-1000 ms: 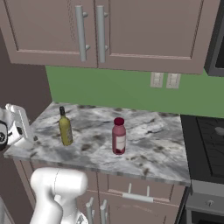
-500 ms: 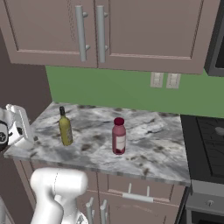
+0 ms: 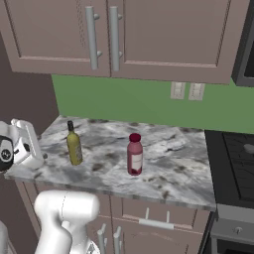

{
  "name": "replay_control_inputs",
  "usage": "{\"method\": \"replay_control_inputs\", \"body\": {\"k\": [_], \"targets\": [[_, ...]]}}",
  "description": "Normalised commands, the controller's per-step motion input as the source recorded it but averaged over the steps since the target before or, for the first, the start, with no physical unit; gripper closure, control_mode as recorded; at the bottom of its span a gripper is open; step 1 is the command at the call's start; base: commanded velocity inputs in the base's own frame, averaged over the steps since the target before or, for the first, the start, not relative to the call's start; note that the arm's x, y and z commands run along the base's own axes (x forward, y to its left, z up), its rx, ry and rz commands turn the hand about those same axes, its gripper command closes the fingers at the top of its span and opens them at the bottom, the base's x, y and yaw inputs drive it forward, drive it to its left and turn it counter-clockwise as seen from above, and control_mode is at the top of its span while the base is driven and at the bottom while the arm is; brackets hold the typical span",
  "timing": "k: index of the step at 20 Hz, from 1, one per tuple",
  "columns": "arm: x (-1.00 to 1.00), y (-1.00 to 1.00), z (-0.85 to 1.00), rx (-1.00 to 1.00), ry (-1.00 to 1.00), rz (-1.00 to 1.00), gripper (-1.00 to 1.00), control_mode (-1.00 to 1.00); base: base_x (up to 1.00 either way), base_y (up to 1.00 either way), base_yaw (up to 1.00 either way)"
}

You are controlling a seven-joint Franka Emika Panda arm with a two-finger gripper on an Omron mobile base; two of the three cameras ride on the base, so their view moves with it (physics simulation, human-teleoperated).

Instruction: There is a wine glass and glass cup on the dining counter. Place the wine bottle next to the wine glass and the juice bottle next to the glass cup.

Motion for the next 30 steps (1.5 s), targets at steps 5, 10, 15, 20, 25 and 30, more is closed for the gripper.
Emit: {"method": "replay_control_inputs", "body": {"k": [5, 10, 15, 20, 25, 30], "targets": [[0.19, -0.02, -0.13, -0.14, 0.0, 0.0, -1.0, -1.0, 0.0, 0.0, 0.0], [0.13, 0.0, -0.1, -0.1, 0.0, 0.0, -1.0, -1.0, 0.0, 0.0, 0.0], [0.12, 0.0, -0.12, -0.09, -0.04, 0.02, -1.0, -1.0, 0.0, 0.0, 0.0], [0.24, 0.0, -0.14, -0.03, -0.01, 0.02, -1.0, -1.0, 0.0, 0.0, 0.0], [0.28, 0.0, -0.14, -0.02, 0.0, 0.03, -1.0, -1.0, 0.0, 0.0, 0.0], [0.17, 0.0, -0.1, 0.0, 0.0, 0.03, -1.0, -1.0, 0.0, 0.0, 0.0]]}}
